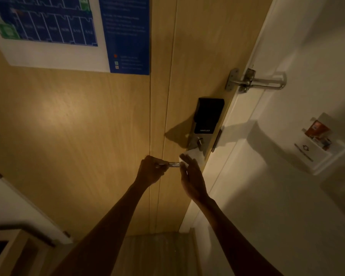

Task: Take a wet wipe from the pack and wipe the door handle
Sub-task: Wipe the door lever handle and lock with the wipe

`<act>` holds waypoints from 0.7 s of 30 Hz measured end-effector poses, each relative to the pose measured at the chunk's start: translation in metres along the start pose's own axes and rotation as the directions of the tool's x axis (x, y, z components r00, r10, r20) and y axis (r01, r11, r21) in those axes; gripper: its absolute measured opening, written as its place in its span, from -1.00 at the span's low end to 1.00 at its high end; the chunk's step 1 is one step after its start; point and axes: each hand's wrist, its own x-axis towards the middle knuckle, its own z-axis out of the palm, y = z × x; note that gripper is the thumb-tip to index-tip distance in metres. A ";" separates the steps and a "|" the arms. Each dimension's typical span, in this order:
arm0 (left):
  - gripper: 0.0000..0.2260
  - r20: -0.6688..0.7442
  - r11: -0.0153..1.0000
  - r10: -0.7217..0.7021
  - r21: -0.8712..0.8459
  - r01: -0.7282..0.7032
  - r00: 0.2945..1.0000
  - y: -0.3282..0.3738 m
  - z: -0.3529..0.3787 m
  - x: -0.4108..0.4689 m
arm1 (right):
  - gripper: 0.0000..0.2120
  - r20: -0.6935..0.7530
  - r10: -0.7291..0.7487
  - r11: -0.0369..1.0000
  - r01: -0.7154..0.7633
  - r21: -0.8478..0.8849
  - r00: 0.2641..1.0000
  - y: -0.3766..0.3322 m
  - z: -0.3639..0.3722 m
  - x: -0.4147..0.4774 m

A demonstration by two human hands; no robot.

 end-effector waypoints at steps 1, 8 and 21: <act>-0.88 0.003 1.000 -0.005 0.000 0.005 1.000 0.000 0.000 0.001 | -0.43 0.032 0.000 1.000 0.000 0.009 0.999 -0.002 -0.002 0.001; -0.89 0.052 0.990 -0.133 -0.038 0.136 0.990 0.007 -0.002 0.003 | -0.80 0.155 0.104 0.976 -0.130 0.175 0.983 -0.017 -0.018 0.009; -0.35 0.303 0.814 -0.393 -0.325 0.482 0.868 0.022 -0.016 0.005 | -0.66 0.145 -0.047 0.985 0.070 -0.160 0.988 -0.015 -0.021 0.021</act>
